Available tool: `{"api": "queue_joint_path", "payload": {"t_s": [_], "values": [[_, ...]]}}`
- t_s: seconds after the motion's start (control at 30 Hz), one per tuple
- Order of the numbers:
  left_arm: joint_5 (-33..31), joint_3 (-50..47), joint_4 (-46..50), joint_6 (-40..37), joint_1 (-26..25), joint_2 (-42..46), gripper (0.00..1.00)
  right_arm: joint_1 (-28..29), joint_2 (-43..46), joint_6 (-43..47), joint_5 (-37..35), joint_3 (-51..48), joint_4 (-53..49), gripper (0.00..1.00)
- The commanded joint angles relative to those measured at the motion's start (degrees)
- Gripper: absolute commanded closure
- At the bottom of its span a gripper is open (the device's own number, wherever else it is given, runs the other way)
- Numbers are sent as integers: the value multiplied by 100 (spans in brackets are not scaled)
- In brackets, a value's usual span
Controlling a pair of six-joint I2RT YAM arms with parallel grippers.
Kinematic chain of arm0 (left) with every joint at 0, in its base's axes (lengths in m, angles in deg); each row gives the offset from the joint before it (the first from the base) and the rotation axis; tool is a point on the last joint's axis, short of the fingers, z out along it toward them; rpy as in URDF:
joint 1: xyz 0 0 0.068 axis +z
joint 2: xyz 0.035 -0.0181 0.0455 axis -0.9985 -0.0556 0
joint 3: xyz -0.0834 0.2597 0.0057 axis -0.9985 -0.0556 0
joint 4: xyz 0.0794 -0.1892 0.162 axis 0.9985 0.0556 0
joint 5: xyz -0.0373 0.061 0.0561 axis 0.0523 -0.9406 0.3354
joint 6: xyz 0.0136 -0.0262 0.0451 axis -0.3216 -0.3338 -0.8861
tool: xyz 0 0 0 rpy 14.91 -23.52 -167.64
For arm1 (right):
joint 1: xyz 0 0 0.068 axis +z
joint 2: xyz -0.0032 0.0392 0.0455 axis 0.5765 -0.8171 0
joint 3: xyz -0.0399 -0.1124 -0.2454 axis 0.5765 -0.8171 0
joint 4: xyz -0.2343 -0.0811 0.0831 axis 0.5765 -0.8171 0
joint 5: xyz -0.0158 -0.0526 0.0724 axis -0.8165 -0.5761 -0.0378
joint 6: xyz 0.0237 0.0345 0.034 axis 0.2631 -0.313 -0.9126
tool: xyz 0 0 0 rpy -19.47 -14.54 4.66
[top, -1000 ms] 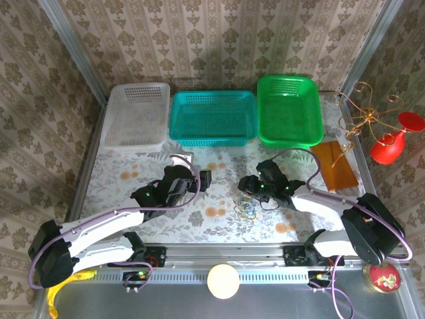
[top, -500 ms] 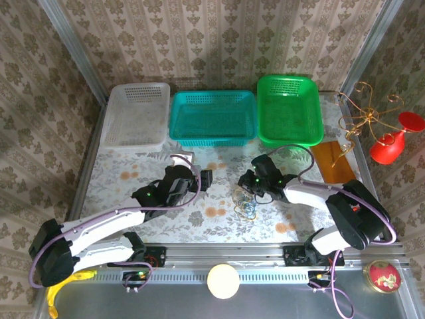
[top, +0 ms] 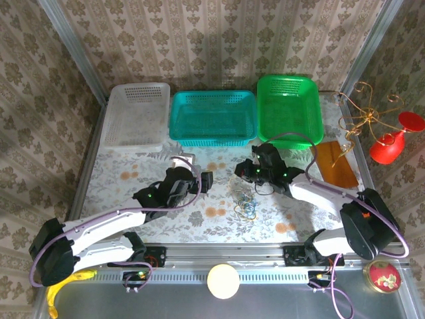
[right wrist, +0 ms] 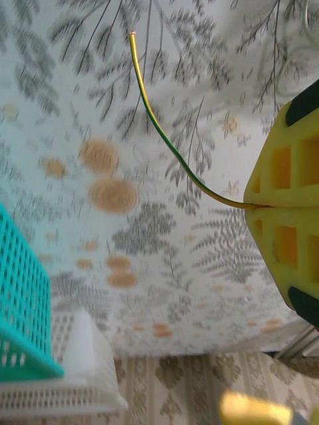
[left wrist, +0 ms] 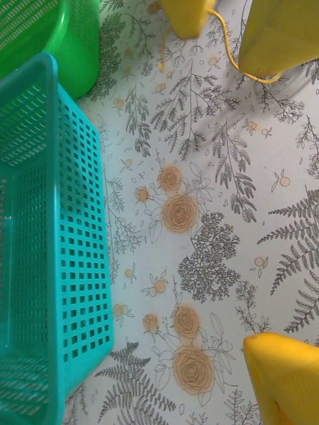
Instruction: Untangle the cables
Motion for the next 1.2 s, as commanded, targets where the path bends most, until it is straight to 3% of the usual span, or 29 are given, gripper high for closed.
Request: {"api": "queue_joint_path", "payload": {"t_s": [0.0,0.23,0.6,0.87,1.17], "values": [[104,-234,-334,216,-28,104,0,-19,247,469,399,150,-89,100],[467,-577,-752,409,108,377,0,-36,451,862,797,170,152,100],[1940,-1209,-2198,-175,439,776,5,-54,664,402,960,222,374,100],[2776,-1022,-3022,-437,419,-77,14,-55,953,90,827,196,421,100],[2814,-508,-3710,-667,228,-1103,15,-38,1179,-38,694,196,359,100]]}}
